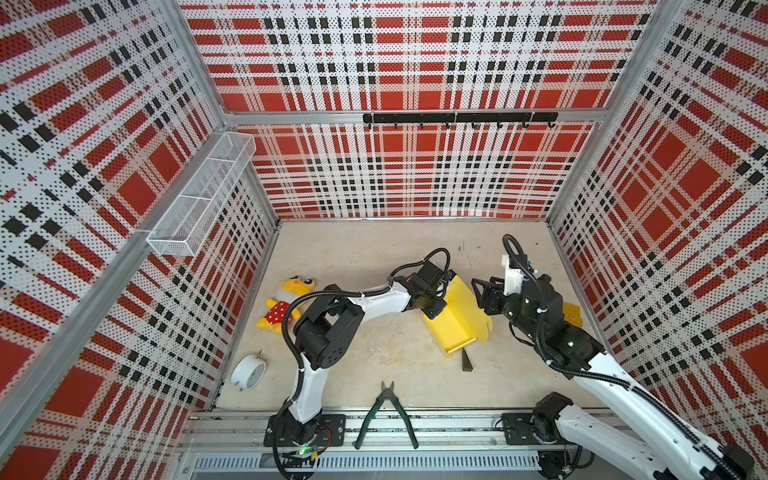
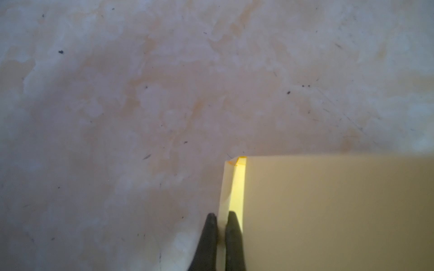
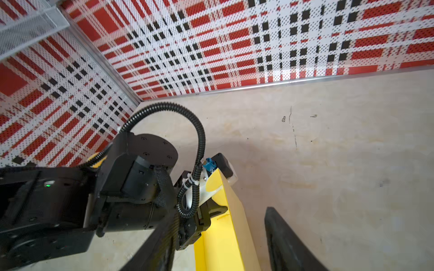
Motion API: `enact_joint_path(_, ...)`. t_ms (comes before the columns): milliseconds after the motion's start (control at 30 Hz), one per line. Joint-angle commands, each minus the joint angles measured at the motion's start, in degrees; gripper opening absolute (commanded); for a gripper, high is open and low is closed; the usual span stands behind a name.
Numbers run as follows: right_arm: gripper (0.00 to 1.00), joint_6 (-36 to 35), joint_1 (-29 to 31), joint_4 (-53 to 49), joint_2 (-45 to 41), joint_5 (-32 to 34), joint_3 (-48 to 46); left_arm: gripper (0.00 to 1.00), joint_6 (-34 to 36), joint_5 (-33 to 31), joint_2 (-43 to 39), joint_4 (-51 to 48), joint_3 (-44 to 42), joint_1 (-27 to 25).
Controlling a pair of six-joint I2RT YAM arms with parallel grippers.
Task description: Fold the paper box
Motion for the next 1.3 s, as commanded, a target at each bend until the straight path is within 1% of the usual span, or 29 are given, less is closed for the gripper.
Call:
enact_joint_path(0, 0.62, -4.8, -0.1, 0.5, 5.5, -5.3, 2.3, 0.00, 4.4, -4.9, 1.8, -9.5, -1.9, -0.7)
enact_joint_path(167, 0.62, -11.9, -0.2, -3.0, 13.2, -6.6, 5.7, 0.00, 4.5, -5.4, 0.5, -8.5, -2.9, -1.0)
enact_joint_path(233, 0.62, -13.9, -0.4, -4.3, 15.5, -5.5, 6.8, 0.00, 4.6, -5.4, 0.7, -8.3, -3.1, -0.9)
enact_joint_path(300, 0.60, -14.5, -1.7, -4.9, 17.2, -4.5, 7.2, 0.01, 4.4, -5.1, 0.9, -8.2, -3.2, -0.9)
enact_joint_path(433, 0.53, -13.7, -6.5, -3.8, 18.9, -7.4, 7.1, 0.04, 4.0, -4.7, 1.0, -7.9, -3.2, -1.0)
enact_joint_path(533, 0.45, -13.1, -9.1, -2.9, 19.4, -10.5, 7.2, 0.11, 3.8, -4.6, 1.1, -7.4, -3.8, -0.8)
enact_joint_path(667, 0.36, -13.4, -10.4, -2.3, 20.8, -14.3, 7.0, 0.18, 3.6, -4.4, 1.6, -6.8, -4.3, -0.9)
enact_joint_path(733, 0.29, -14.2, -10.5, -2.3, 21.4, -16.7, 6.9, 0.28, 3.6, -4.2, 2.0, -6.9, -4.1, -1.1)
enact_joint_path(800, 0.20, -15.1, -10.7, -2.8, 21.7, -17.0, 6.9, 0.36, 3.5, -4.3, 2.0, -7.0, -4.1, -1.3)
enact_joint_path(833, 0.17, -15.5, -10.8, -3.2, 21.6, -16.8, 6.9, 0.38, 3.3, -4.3, 1.9, -6.9, -4.2, -1.3)
enact_joint_path(900, 0.14, -15.8, -11.6, -3.6, 21.0, -16.4, 6.6, 0.41, 3.2, -4.4, 1.0, -6.3, -4.8, -1.1)
enact_joint_path(967, 0.12, -15.7, -12.7, -3.0, 20.0, -17.2, 5.9, 0.39, 2.7, -4.1, 0.6, -5.7, -5.2, -0.8)
enact_joint_path(1067, 0.12, -15.1, -13.5, -2.5, 18.8, -18.4, 5.3, 0.28, 2.9, -4.1, 1.3, -5.6, -4.8, -0.8)
enact_joint_path(1100, 0.12, -14.9, -13.5, -2.5, 18.5, -18.5, 5.3, 0.24, 3.0, -4.1, 1.7, -5.8, -4.6, -0.8)
enact_joint_path(1200, 0.13, -14.5, -13.6, -2.5, 17.8, -18.9, 5.4, 0.03, 3.1, -4.6, 2.5, -6.2, -4.2, -1.1)
enact_joint_path(1233, 0.13, -14.3, -13.6, -2.6, 17.5, -19.1, 5.5, 0.00, 3.0, -4.6, 2.6, -6.1, -4.2, -1.2)
enact_joint_path(1267, 0.13, -14.2, -13.6, -2.7, 17.3, -19.4, 5.6, 0.00, 3.0, -4.6, 2.6, -6.2, -4.1, -1.2)
